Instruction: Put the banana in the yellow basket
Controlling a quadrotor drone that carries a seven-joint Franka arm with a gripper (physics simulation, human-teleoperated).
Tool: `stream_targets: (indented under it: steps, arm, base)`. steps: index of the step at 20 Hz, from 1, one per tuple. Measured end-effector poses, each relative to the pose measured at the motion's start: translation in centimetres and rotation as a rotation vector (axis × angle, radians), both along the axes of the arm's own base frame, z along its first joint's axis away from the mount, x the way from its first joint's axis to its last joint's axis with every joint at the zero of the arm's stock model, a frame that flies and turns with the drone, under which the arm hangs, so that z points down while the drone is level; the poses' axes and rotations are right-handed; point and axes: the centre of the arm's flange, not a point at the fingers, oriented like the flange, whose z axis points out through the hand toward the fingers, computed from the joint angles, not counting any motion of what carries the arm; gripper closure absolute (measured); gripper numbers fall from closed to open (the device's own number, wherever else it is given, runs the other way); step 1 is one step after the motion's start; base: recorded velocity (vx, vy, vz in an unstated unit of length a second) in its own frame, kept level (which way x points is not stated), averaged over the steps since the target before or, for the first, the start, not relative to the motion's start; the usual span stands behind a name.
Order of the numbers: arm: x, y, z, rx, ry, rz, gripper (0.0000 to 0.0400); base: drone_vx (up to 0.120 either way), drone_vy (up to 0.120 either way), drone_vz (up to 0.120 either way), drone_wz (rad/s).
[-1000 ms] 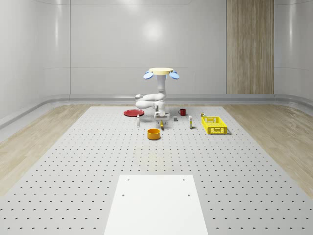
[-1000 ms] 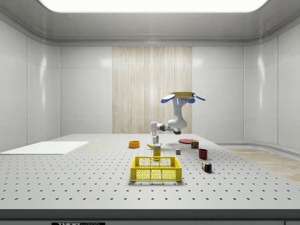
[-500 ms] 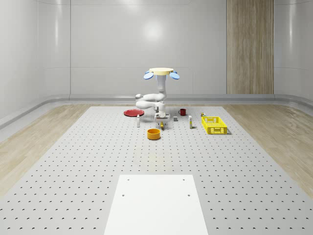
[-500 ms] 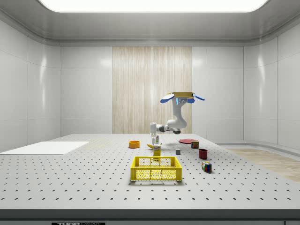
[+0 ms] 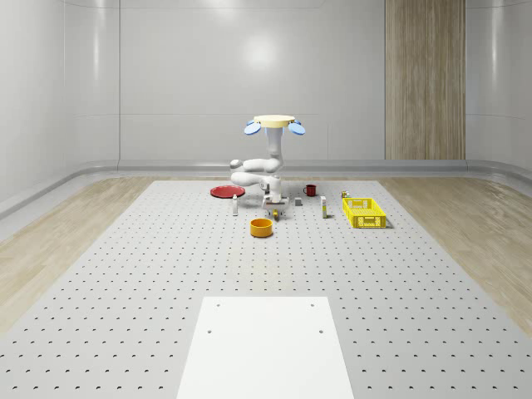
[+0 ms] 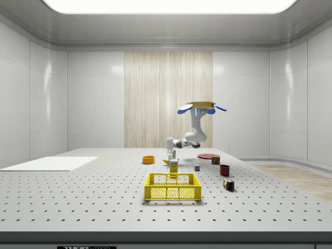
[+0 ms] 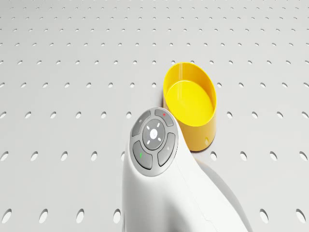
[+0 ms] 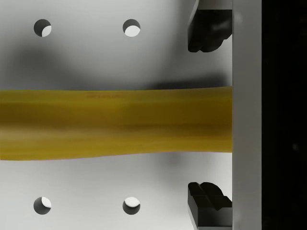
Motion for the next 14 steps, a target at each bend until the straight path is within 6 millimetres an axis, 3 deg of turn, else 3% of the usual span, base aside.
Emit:
stream_targets:
  steps: [2, 4, 7, 9, 14]
  arm:
    - [0.0, 0.0, 0.18, 0.0, 0.0, 0.0, 0.002]
    - [0.0, 0.0, 0.3, 0.0, 0.0, 0.0, 0.011]
    - [0.0, 0.0, 0.4, 0.0, 0.0, 0.0, 0.0184]
    - [0.0, 0.0, 0.44, 0.0, 0.0, 0.0, 0.0208]
    - [0.01, 0.02, 0.49, -0.004, 0.001, -0.004, 0.021]
  base:
    - [0.0, 0.0, 0.0, 0.0]
    - [0.0, 0.0, 0.0, 0.0]
    - [0.0, 0.0, 0.0, 0.0]
    - [0.0, 0.0, 0.0, 0.0]
    - [0.0, 0.0, 0.0, 0.0]
